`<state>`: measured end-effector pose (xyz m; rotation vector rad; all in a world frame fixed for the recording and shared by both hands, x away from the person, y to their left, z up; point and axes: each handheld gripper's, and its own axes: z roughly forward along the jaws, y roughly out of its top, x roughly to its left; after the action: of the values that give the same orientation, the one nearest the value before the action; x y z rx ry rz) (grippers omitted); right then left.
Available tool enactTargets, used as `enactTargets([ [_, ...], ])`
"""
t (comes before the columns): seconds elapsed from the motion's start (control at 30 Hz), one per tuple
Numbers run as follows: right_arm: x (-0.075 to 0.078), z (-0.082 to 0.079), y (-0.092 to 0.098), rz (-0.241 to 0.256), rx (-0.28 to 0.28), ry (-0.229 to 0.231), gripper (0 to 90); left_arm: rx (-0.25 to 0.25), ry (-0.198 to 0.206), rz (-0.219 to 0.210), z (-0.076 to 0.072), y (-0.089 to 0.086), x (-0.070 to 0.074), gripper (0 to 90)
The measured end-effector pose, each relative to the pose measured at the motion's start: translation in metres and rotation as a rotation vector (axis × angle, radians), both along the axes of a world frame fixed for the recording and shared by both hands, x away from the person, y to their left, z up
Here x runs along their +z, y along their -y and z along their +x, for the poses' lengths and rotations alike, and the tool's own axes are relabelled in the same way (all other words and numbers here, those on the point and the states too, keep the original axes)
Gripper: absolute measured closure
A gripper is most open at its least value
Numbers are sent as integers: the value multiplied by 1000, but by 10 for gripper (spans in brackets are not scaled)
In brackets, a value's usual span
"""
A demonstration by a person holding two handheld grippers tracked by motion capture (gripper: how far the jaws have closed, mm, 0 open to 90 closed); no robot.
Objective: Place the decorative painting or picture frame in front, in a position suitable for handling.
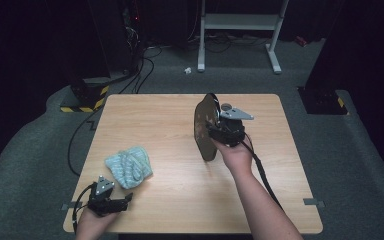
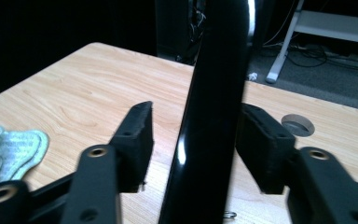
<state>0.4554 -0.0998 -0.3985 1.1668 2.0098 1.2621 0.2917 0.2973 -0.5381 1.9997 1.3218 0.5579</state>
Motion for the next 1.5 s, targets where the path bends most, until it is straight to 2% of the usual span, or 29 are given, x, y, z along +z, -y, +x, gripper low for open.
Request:
enactTargets([
  [0.2, -1, 1, -5, -12, -12, -24, 555, 0, 0, 0, 0, 0, 0, 100],
  [0.43, -1, 2, -3, -10, 1, -28, 739, -1, 0, 1, 0, 0, 0, 100],
  [0.53, -1, 2, -1, -4, 0, -33, 765, -1, 0, 1, 0, 0, 0, 100],
  [0.67, -1, 4, 3, 14, 9, -52, 773, -1, 0, 1, 0, 0, 0, 100],
  [0.73, -1, 3, 2, 7, 10, -47, 769, -2, 1, 2, 0, 0, 0, 99],
  [0.77, -1, 3, 2, 1, 9, -44, 756, -1, 1, 2, 0, 0, 0, 100],
  [0.83, -4, 3, 0, -16, 5, -52, 668, -1, 1, 1, 0, 0, 0, 100],
  [0.9, -8, 2, -2, -19, -2, -60, 645, -1, 1, 1, 0, 0, 0, 100],
  [1.03, -15, 0, 1, 14, 2, -74, 607, -1, 1, 2, 0, 0, 0, 100],
  [1.13, -17, -1, 3, 30, 2, -70, 643, -1, 1, 2, 0, 0, 0, 100],
  [1.3, -16, -3, 6, 42, 14, -47, 776, -1, 1, 2, 0, 0, 0, 100],
  [1.37, -16, -4, 5, 32, 18, -41, 785, -1, 1, 2, 0, 0, 0, 101],
  [1.43, -16, -2, 6, 64, 33, -58, 796, -1, 1, 2, 0, 0, 0, 100],
  [1.5, -16, -3, 4, 55, 36, -48, 797, -1, 1, 2, 0, 0, 0, 101],
])
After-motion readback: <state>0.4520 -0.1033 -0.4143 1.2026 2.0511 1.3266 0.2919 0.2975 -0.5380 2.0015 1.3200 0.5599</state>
